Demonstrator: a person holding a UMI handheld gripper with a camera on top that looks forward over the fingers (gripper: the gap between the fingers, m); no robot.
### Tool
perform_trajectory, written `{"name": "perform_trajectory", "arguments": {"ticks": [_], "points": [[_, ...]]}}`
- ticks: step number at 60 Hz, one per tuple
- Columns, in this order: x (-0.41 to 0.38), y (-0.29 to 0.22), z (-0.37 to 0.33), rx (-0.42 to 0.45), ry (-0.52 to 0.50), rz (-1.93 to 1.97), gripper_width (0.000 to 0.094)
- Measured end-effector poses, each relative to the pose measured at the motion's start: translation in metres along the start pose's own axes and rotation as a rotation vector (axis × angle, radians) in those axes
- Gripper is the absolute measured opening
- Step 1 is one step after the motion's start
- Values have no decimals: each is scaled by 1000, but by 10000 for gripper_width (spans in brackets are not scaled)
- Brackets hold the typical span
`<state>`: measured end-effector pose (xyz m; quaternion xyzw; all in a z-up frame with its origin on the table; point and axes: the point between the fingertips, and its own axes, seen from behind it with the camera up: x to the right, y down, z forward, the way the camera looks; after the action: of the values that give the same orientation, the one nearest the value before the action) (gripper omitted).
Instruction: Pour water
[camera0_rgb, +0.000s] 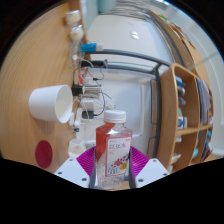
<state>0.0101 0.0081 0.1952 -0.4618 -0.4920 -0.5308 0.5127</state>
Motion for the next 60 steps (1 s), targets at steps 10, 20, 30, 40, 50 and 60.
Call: {"name": "perform_trajectory", "arguments": {"ticks": [10,20,30,40,50,60], "points": [[-7,26,-6,-59,-26,480,468],[-41,32,-6,-113,-157,1103,468],[-76,32,-4,-110,-249,1545,466],[-83,31,2,-87,-215,1556,469],[-91,33,3,-101,-202,1559,476],[-89,33,2,-87,-187,1559,564]]}}
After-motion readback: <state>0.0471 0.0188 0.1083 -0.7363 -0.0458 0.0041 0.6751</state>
